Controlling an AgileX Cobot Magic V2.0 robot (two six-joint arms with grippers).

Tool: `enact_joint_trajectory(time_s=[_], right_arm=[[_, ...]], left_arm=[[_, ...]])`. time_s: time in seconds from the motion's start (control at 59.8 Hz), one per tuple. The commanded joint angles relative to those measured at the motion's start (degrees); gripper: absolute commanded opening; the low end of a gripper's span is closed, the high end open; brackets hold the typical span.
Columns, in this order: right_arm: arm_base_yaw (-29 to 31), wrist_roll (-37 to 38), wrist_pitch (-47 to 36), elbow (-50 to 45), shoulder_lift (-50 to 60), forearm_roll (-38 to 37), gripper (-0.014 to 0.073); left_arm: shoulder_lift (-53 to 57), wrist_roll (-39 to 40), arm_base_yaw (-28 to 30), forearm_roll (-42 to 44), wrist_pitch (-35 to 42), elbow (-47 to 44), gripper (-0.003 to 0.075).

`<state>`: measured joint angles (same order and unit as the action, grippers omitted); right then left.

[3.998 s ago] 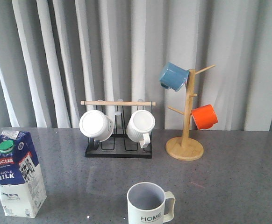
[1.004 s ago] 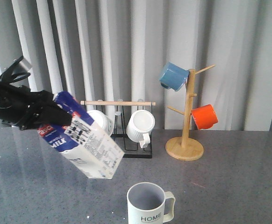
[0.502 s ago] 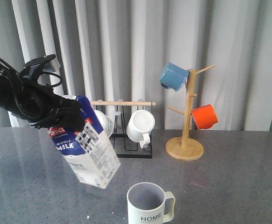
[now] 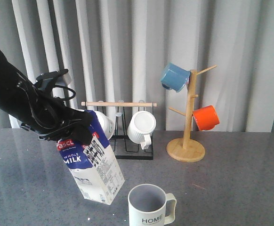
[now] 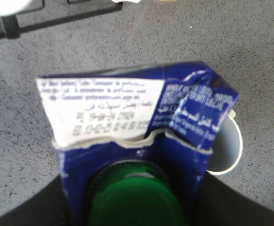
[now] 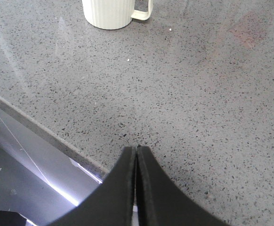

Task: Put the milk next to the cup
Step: 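Carry the milk carton toward the HOME mug and lower it beside it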

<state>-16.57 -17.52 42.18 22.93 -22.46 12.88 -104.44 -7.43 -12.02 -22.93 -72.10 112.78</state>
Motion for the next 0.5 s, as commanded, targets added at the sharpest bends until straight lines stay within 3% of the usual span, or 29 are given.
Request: enact_joint_trajectory(time_s=[0.0, 0.485], right_arm=[[0.2, 0.1, -2.7, 1.5, -0.4, 0.3, -0.0004], [0.2, 0.1, -2.9, 1.5, -0.4, 0.4, -0.0004]], left_arm=[[0.8, 1.3, -0.2, -1.7, 0.3, 1.6, -0.0006], [-4.1, 1.2, -0.2, -2.6, 0.3, 1.6, 0.0000]])
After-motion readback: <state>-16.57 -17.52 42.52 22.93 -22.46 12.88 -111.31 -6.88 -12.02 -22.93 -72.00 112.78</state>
